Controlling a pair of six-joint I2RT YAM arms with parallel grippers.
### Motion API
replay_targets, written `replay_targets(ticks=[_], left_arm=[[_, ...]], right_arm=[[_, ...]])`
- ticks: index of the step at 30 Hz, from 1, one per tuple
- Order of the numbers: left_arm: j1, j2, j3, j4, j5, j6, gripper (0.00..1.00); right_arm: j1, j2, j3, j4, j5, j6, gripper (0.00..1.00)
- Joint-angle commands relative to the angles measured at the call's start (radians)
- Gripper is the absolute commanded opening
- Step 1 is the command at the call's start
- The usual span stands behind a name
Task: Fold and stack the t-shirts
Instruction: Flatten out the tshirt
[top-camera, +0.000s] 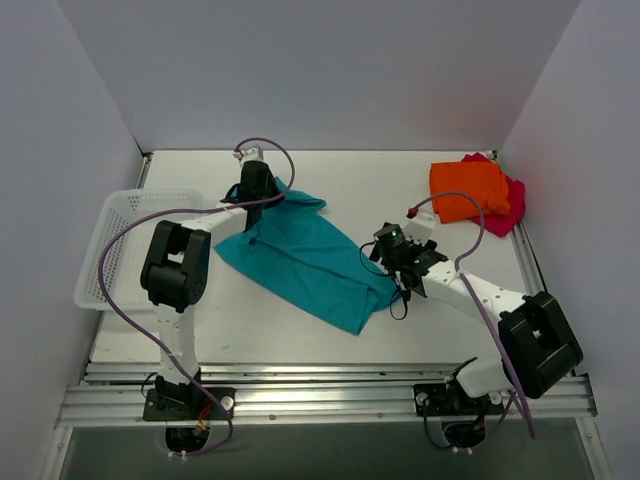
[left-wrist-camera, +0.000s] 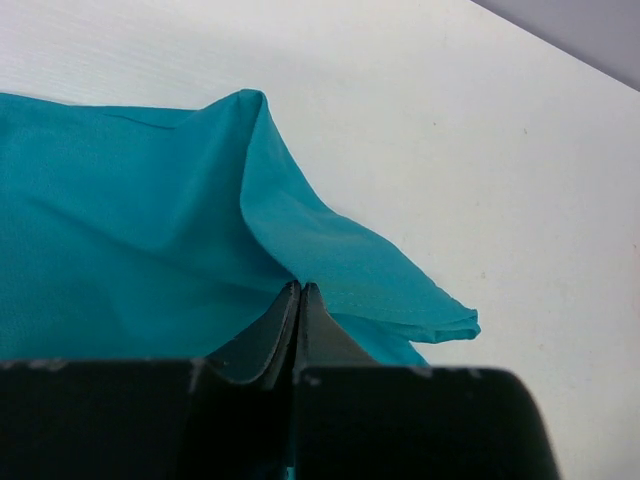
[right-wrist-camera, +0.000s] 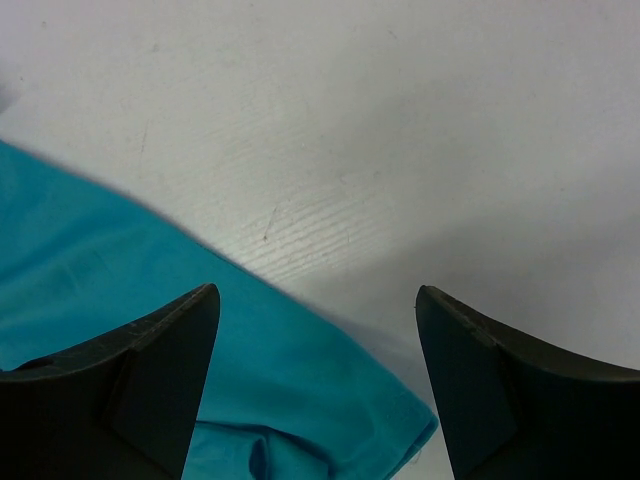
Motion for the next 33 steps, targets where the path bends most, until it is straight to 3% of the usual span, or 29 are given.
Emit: replay_targets(ticks=[1,6,28,33], left_arm=[[0.015,-0.042,0.017,0.036,0.019,0.011,0.02],[0.022,-0.048,0.015,0.033,0.03,0.011,0.02],[0.029,-0.074,-0.023,0.042,0.035,0.013,0.02],[0.03,-0.074,-0.029,0.045,0.035,0.013,0.02]], right_arm=[[0.03,-0.041,-0.04,-0.081,-0.019,0.098,0.75],[0.09,-0.071,-0.088,-0.126,0.013,0.168,0.75],[0.118,-0.102,-0.195,-0.146,0.021,0.276,0.65],[0.118,-0.099,-0.21,-0.133,0.019,0.28,0.58]])
